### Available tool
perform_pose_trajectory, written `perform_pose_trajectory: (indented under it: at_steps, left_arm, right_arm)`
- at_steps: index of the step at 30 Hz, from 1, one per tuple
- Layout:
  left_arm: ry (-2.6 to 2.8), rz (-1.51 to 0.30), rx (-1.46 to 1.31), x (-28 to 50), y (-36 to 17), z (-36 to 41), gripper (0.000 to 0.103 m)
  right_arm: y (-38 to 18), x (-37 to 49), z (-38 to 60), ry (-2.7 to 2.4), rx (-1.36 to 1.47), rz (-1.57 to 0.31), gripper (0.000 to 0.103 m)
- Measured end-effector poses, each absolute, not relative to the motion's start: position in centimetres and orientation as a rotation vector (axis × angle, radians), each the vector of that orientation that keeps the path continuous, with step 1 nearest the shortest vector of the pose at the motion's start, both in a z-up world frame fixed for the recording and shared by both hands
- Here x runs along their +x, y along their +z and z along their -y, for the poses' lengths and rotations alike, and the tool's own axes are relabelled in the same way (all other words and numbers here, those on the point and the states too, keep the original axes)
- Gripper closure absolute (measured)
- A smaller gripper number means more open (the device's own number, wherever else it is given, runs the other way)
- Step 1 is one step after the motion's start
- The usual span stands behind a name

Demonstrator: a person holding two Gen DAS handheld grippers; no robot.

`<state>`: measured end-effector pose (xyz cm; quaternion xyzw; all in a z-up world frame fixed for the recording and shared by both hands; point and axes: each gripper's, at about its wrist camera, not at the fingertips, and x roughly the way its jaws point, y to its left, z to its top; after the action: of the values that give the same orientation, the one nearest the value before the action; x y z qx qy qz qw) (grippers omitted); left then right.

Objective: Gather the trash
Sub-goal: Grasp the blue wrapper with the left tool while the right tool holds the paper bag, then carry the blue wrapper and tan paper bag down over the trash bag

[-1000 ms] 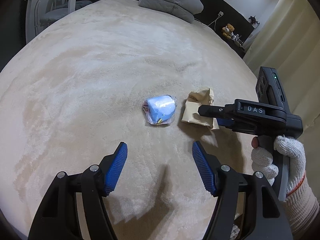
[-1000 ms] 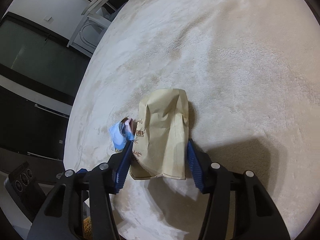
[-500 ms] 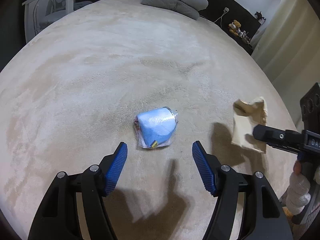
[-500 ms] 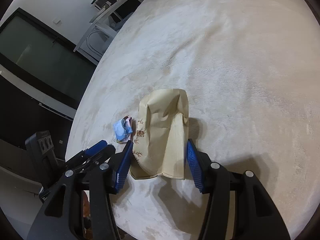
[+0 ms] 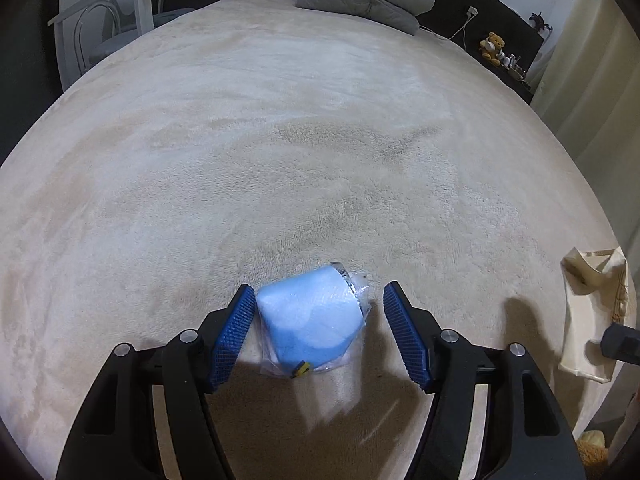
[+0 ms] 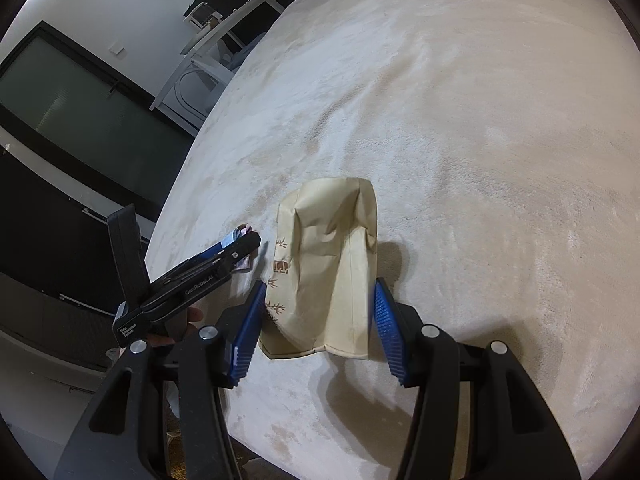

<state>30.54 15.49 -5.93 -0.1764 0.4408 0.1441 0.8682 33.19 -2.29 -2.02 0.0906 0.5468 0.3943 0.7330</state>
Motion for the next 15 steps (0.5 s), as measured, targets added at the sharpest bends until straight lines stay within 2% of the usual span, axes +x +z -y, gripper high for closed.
perform_pose_trajectory:
  at_steps: [1, 2, 15]
  left_arm:
    - [0.302, -0.926, -0.362, 30.6, -6.0, -15.4, 0.048]
    - [0.303, -0.930, -0.353, 30.6, -6.0, -15.4, 0.053]
    - [0.245, -0.853, -0.338, 27.8, -3.6, -13.3, 0.054]
  right_arm:
    - [-2.0, 33.2, 2.5, 0.866, 0.196, -1.200, 0.050]
    - [-2.0, 33.2, 2.6, 0.864, 0.195, -1.199, 0.050]
    - [-2.3, 30.9, 5.6, 0.825, 0.224, -1.183, 0.050]
